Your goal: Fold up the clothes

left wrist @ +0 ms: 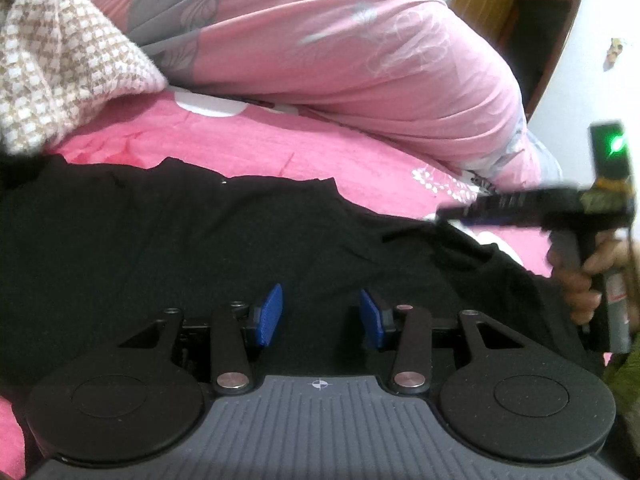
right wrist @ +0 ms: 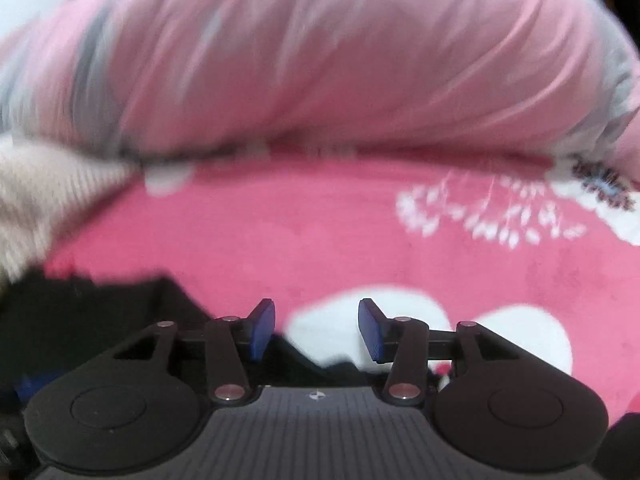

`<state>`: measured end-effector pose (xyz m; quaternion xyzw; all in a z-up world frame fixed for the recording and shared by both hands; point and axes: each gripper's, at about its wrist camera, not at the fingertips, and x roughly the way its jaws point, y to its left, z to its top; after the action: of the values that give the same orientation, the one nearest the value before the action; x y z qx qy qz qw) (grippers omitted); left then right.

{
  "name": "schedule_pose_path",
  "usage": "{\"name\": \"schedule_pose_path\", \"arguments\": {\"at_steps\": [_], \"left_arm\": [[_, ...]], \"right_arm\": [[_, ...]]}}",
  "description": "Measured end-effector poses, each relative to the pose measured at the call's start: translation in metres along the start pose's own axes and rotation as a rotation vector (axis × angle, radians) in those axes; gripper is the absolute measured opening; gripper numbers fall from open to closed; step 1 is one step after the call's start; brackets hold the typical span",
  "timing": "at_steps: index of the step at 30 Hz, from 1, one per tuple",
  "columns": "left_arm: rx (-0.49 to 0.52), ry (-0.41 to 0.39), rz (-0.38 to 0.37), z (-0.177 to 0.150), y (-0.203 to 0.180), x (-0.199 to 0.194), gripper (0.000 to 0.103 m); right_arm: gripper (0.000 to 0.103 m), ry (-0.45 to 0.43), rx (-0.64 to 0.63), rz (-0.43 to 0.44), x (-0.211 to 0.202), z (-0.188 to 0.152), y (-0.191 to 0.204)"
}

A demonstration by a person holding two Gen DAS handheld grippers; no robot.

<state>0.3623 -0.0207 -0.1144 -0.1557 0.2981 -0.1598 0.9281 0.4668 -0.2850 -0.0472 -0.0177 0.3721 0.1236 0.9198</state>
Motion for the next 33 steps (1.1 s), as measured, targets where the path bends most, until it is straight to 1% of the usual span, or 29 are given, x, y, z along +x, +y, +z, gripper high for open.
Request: {"name": "schedule_pose_path", "arguments": {"at_steps": [2, 3, 4, 5, 7, 9, 10, 13, 17, 18, 20, 22, 23, 24, 26, 28, 30, 31, 33], "left_arm": [[-0.004, 0.000, -0.004, 0.000, 0.000, 0.001, 0.044], [-0.006, 0.000, -0.006, 0.001, 0.000, 0.001, 0.044], [-0.007, 0.000, -0.007, 0.001, 0.001, 0.001, 0.044], [-0.009, 0.000, -0.009, 0.001, 0.001, 0.001, 0.044], [-0.011, 0.000, -0.010, 0.001, 0.002, 0.001, 0.044], [-0.011, 0.000, -0.011, 0.001, 0.002, 0.002, 0.044], [-0.010, 0.002, -0.012, 0.002, 0.002, 0.002, 0.044], [-0.011, 0.003, -0.015, 0.001, 0.003, 0.002, 0.045], [-0.012, 0.004, -0.018, 0.002, 0.004, 0.003, 0.045], [-0.012, 0.004, -0.019, 0.002, 0.004, 0.003, 0.045], [-0.012, 0.004, -0.022, 0.002, 0.004, 0.003, 0.046], [-0.014, 0.004, -0.024, 0.002, 0.005, 0.003, 0.046], [-0.014, 0.004, -0.025, 0.002, 0.005, 0.002, 0.046], [-0.015, 0.004, -0.026, 0.002, 0.005, 0.002, 0.046], [-0.017, 0.004, -0.027, 0.001, 0.005, 0.002, 0.046], [-0.018, 0.004, -0.029, 0.002, 0.005, 0.002, 0.046], [-0.020, 0.005, -0.030, 0.002, 0.005, 0.002, 0.046], [-0.020, 0.005, -0.030, 0.002, 0.005, 0.002, 0.046], [-0.020, 0.006, -0.031, 0.002, 0.006, 0.002, 0.046]], "right_arm": [[0.047, 0.024, -0.066, 0.003, 0.004, -0.007, 0.003], [0.026, 0.035, -0.098, 0.005, 0.006, -0.010, 0.004], [0.008, 0.039, -0.129, 0.012, 0.005, -0.013, 0.007], [0.002, 0.023, -0.155, 0.026, -0.003, -0.015, 0.014], [0.002, -0.018, -0.244, 0.013, -0.015, -0.024, 0.029], [0.002, -0.023, -0.372, 0.024, -0.026, -0.041, 0.048], [0.003, -0.017, -0.405, 0.016, -0.027, -0.048, 0.053], [0.004, -0.037, -0.471, -0.024, -0.029, -0.064, 0.062], [0.007, -0.047, -0.379, 0.016, -0.035, -0.049, 0.050], [0.008, -0.056, -0.338, 0.033, -0.035, -0.043, 0.044], [0.014, -0.072, -0.254, 0.069, -0.035, -0.030, 0.032], [0.020, -0.071, -0.130, 0.130, -0.031, -0.017, 0.016], [0.024, -0.065, -0.065, 0.164, -0.027, -0.010, 0.008], [0.029, -0.047, -0.009, 0.193, -0.020, -0.006, 0.001], [0.031, 0.008, 0.069, 0.225, -0.005, 0.000, -0.005], [0.031, 0.065, 0.058, 0.201, 0.009, 0.003, 0.000], [0.031, 0.076, 0.004, 0.170, 0.014, 0.001, 0.012], [0.030, 0.075, -0.028, 0.157, 0.015, -0.001, 0.019], [0.022, 0.081, -0.082, 0.154, 0.015, -0.004, 0.030]]}}
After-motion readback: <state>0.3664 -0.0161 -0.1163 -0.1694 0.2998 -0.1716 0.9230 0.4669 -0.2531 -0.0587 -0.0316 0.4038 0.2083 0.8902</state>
